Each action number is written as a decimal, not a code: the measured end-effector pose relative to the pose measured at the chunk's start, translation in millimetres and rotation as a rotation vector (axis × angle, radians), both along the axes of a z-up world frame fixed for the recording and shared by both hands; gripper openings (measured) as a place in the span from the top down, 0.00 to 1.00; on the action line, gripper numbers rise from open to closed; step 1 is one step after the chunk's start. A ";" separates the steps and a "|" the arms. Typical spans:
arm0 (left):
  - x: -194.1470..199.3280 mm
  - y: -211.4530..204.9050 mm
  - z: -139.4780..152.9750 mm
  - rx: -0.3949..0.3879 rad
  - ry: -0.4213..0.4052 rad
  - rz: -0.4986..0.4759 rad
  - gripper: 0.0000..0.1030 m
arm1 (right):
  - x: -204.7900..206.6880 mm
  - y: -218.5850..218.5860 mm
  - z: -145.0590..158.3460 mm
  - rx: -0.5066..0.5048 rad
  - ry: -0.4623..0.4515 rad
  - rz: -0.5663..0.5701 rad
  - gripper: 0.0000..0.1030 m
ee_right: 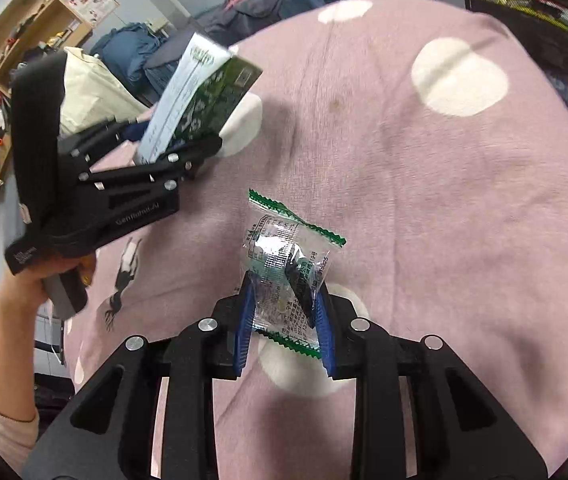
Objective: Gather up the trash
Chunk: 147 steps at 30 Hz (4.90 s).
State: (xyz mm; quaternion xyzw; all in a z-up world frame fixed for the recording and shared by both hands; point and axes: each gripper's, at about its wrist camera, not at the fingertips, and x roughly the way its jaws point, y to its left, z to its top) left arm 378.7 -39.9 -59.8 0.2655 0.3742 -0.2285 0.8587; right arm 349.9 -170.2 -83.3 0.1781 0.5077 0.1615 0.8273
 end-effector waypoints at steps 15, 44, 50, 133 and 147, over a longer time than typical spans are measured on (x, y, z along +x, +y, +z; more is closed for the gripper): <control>-117.9 -10.4 35.4 -0.366 -0.032 0.017 0.46 | -97.1 -63.1 55.9 -0.060 -0.283 -0.095 0.72; -196.1 -123.0 48.2 -0.613 0.057 -0.114 0.45 | -211.8 -249.3 21.7 -0.172 -0.284 -0.551 0.72; -201.4 -158.1 47.3 -0.635 0.106 -0.170 0.45 | -206.7 -280.5 -13.3 -0.203 -0.188 -0.611 0.72; -243.6 -124.0 56.5 -0.566 -0.040 0.040 0.06 | -283.3 -254.0 24.2 -0.351 -0.376 -0.724 0.06; -303.7 -19.4 68.0 -0.611 -0.299 0.317 0.06 | -303.6 -125.6 58.4 -0.440 -0.612 -0.503 0.06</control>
